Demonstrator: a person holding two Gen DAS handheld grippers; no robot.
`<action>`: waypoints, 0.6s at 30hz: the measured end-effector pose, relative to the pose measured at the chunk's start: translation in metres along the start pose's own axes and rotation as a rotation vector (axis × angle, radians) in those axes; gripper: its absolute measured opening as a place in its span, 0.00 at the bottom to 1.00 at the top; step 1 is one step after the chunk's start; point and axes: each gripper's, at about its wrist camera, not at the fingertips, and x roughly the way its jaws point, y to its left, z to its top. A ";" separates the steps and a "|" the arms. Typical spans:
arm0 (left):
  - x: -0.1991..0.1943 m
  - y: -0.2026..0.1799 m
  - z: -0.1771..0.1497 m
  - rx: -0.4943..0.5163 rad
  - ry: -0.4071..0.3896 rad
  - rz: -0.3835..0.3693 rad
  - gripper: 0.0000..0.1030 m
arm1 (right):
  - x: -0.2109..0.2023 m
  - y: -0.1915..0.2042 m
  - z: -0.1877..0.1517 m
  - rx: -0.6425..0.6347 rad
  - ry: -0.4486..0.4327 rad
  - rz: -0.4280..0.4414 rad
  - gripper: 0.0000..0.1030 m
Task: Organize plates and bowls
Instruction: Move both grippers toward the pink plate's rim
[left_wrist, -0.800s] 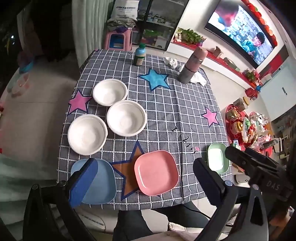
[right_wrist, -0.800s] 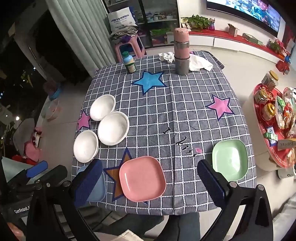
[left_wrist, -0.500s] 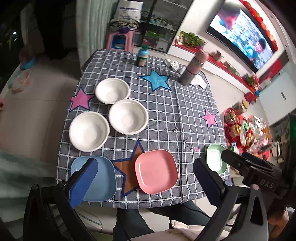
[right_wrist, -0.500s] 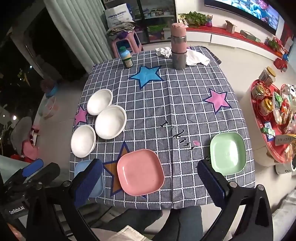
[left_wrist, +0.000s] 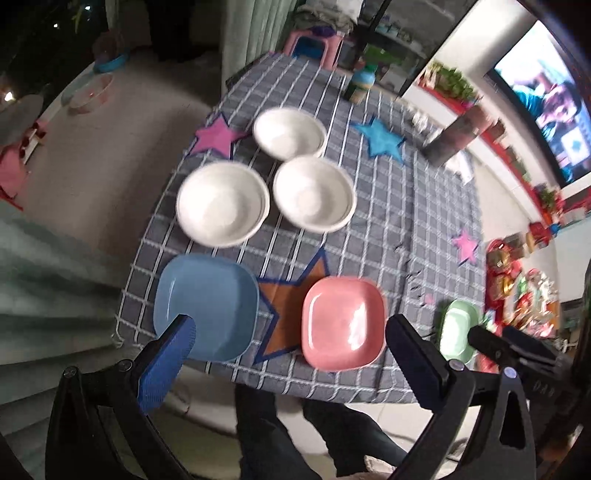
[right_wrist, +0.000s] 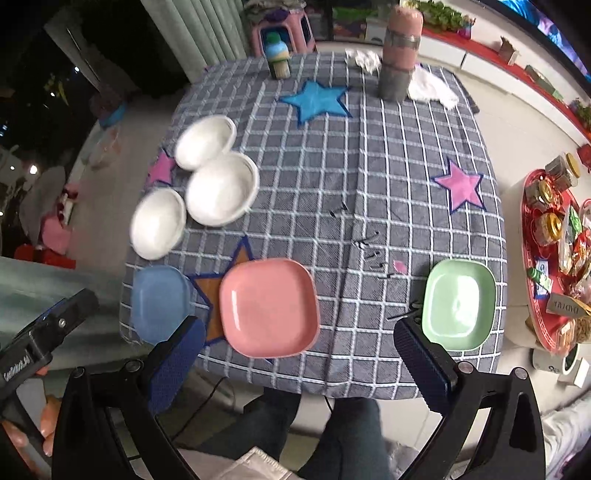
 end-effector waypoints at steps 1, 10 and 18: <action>0.009 0.000 -0.003 0.004 0.024 0.012 1.00 | 0.009 -0.002 0.001 -0.001 0.020 -0.011 1.00; 0.081 -0.010 -0.024 0.075 0.161 0.099 1.00 | 0.111 -0.019 -0.013 0.024 0.207 -0.035 1.00; 0.113 -0.035 -0.029 0.184 0.185 0.187 1.00 | 0.189 -0.020 -0.008 -0.013 0.292 -0.140 1.00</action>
